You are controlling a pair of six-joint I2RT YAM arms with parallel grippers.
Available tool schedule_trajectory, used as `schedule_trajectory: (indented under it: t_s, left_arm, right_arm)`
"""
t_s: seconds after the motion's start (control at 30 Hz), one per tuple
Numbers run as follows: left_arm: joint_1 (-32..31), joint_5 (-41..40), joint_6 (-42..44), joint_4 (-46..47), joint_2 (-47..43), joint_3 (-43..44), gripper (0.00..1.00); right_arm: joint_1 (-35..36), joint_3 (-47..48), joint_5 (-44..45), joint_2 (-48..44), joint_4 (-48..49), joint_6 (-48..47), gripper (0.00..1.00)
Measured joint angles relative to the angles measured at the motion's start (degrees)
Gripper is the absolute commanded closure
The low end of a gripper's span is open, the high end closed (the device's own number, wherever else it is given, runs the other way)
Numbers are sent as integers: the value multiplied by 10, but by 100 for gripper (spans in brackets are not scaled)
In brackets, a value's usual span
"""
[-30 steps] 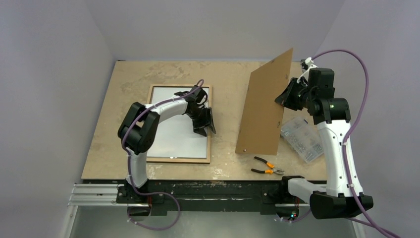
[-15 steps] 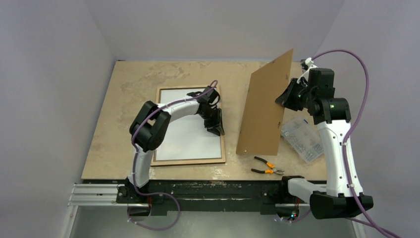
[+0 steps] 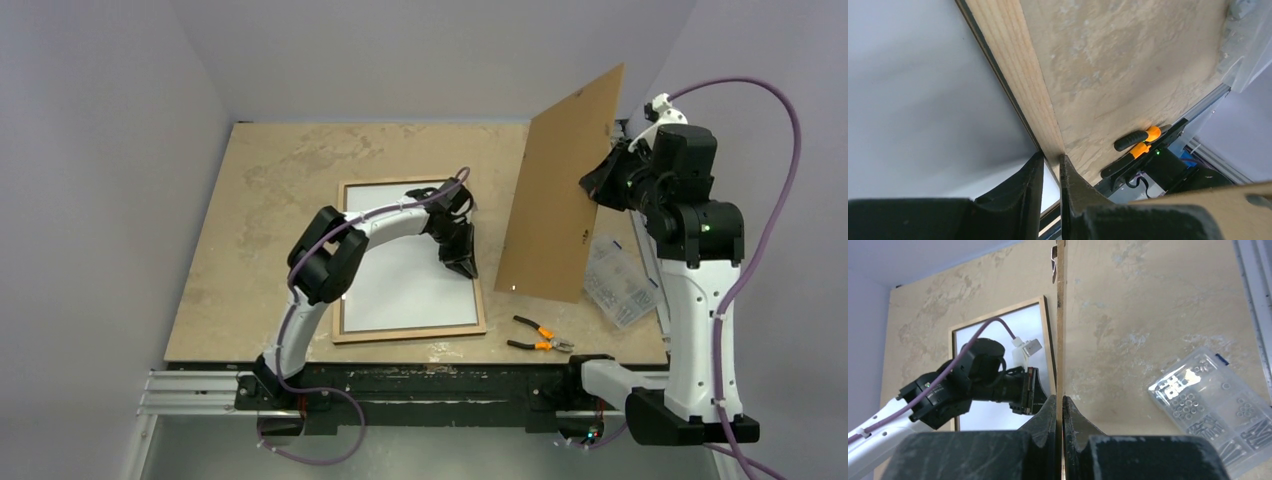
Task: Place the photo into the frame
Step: Move the photo frame to the center of the board, then place the photo frame item in the photo frame.
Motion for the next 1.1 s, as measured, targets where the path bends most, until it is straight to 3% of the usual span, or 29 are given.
schedule_trajectory:
  t_s: [0.4,0.47,0.6,0.73,0.93,1.1]
  left_arm:
    - [-60,14,-9,-6,59,89,86]
    - [-65,15,-9,-7,61,91,79]
    - [-71,18,-5,-7,61,92,50]
    - [-69,11,3,-3,39,87,32]
    - [-22,14,-1,54,-87,-33,20]
    - [79,40,-34,169,-241,-188,15]
  right_arm:
    - [0,34,35,-14,-24,-7,100]
    - [0,34,38,-14,-24,-7,100]
    - [0,34,40,-14,-24,-7,100]
    - [0,34,39,-14,-24,-7,100]
    - [0,34,25,-14,-24,-6,100]
    - [0,31,-18,-13,-17,0,100]
